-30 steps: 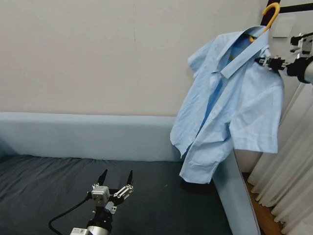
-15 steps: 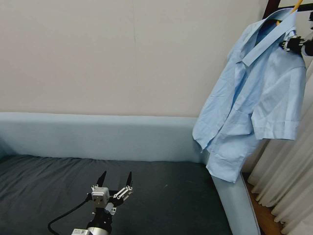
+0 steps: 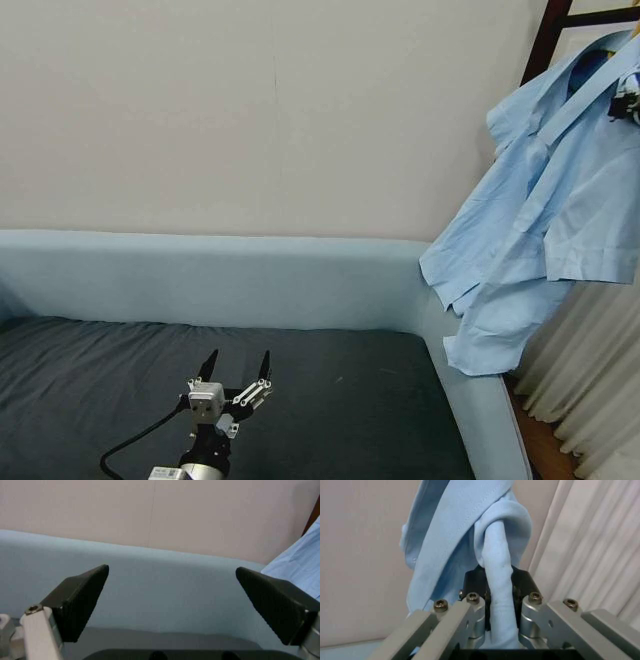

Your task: Pick up the clothes from the sofa and hang them on the clothes hanger.

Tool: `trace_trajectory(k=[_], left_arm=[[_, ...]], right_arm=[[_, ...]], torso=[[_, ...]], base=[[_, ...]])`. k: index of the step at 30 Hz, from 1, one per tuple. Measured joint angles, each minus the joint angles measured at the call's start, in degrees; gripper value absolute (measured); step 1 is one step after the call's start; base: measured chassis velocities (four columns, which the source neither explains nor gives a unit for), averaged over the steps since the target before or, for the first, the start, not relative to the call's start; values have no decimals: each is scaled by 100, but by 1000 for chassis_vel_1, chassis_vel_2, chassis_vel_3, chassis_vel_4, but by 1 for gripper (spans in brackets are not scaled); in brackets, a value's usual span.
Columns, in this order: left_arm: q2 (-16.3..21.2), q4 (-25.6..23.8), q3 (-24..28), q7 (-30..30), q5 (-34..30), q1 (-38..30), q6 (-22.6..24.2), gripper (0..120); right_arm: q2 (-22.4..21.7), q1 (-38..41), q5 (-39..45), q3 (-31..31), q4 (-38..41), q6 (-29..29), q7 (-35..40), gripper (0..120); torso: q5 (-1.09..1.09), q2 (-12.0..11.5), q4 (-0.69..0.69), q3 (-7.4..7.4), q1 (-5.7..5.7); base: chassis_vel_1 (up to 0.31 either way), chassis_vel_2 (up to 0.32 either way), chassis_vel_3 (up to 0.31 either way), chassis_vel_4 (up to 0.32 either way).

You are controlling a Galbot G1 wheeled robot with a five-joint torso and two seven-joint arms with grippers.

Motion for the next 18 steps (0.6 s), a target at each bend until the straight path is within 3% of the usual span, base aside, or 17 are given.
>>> trace_trajectory(k=[8,18], left_arm=[[-3,-10,-18,-5,3,29,-20,100],[-1,-44,-119,-14,-23,141,-105,100]], right_arm=[[726,912,-750,-935,-1127,1,-392,7],[1514,1492,-1164,-1397,-2471,13,-495,7]], torso=[[-2,0,-1,0,0],[-2,0,-1,0,0]], base=[[0,0,0,0],[0,0,0,0]])
